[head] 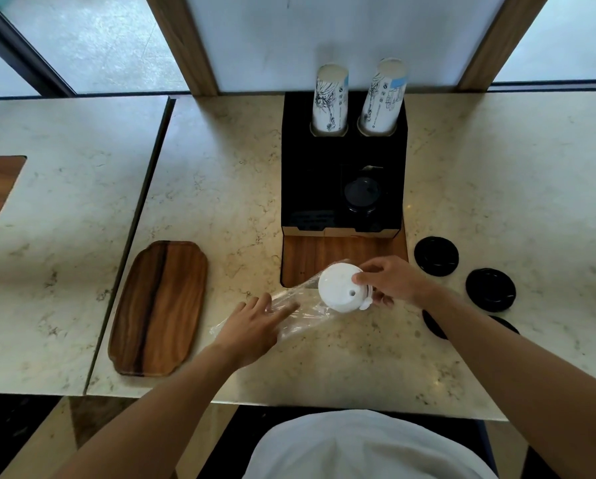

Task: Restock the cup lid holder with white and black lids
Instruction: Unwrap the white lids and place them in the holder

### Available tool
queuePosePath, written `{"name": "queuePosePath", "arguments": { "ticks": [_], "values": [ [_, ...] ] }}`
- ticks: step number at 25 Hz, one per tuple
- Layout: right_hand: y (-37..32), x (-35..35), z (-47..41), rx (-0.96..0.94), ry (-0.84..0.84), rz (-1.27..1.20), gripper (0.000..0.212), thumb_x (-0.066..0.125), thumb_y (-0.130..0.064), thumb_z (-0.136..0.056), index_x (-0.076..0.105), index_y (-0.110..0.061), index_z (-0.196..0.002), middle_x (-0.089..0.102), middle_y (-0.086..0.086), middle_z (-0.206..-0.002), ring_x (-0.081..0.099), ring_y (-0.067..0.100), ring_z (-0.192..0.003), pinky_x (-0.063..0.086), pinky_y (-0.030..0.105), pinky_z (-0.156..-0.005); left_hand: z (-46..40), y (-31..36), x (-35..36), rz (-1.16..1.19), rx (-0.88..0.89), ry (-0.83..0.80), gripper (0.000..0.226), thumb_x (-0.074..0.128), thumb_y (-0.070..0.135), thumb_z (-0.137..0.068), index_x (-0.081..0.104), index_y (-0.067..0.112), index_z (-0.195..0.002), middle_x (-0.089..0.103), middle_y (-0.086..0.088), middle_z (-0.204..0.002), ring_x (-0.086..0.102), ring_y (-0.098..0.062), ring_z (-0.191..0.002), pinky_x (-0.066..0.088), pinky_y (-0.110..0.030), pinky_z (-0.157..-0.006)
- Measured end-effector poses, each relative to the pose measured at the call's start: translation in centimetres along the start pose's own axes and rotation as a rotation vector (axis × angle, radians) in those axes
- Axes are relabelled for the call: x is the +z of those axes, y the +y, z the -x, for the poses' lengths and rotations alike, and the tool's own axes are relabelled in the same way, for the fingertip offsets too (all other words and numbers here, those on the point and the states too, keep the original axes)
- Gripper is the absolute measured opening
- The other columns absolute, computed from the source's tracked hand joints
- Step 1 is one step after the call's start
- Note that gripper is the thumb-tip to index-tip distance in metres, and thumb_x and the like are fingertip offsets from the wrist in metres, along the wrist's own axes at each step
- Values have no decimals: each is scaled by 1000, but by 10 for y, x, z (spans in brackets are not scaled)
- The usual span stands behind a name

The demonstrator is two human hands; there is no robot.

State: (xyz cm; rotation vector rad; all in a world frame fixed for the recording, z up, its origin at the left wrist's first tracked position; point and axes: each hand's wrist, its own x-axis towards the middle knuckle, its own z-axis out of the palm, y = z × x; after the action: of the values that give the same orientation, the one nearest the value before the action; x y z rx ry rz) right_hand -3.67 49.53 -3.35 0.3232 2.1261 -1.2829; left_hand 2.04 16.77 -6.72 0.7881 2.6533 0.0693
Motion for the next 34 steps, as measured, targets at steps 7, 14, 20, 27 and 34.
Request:
{"name": "queuePosePath", "arguments": {
  "ticks": [7, 14, 20, 27, 34],
  "values": [
    [3, 9, -3, 102, 59, -247, 35, 67, -40, -81, 71, -10, -99, 75, 14, -73, 63, 23, -60, 43, 28, -48, 20, -16, 12, 32, -187, -20, 76, 54, 51, -91, 13, 44, -156, 43, -10, -133, 54, -23, -106, 55, -32, -77],
    [2, 37, -3, 160, 41, -395, 35, 72, -40, -77, 70, -16, -103, 74, 2, -76, 63, 14, -62, 46, 26, -53, 31, -28, 16, 170, -584, 38, 75, 52, 50, -91, 17, 32, -156, 33, -13, -138, 45, -30, -119, 55, -34, -78],
    [-3, 59, -4, 180, 64, -511, 37, 71, -31, -83, 66, -6, -111, 70, 15, -89, 59, 19, -64, 48, 27, -53, 32, -14, 12, 127, -750, 63, 68, 44, 45, -96, 21, 18, -154, 32, -20, -144, 42, -35, -125, 55, -40, -80],
    [-9, 66, 1, 177, 35, -572, 36, 72, -25, -86, 65, -1, -112, 71, 22, -98, 63, 26, -73, 53, 30, -56, 32, -9, -1, -70, -745, 178, 59, 47, 30, -92, 39, 3, -144, 45, -19, -133, 48, -33, -110, 48, -41, -84],
    [-16, 63, 4, 149, 44, -590, 34, 73, -26, -85, 66, -4, -110, 70, 19, -102, 65, 23, -74, 54, 29, -56, -7, 8, -36, 622, -677, 428, 42, 57, 44, -96, 62, 12, -122, 64, -2, -105, 61, -13, -89, 52, -35, -80]
  ]
}}
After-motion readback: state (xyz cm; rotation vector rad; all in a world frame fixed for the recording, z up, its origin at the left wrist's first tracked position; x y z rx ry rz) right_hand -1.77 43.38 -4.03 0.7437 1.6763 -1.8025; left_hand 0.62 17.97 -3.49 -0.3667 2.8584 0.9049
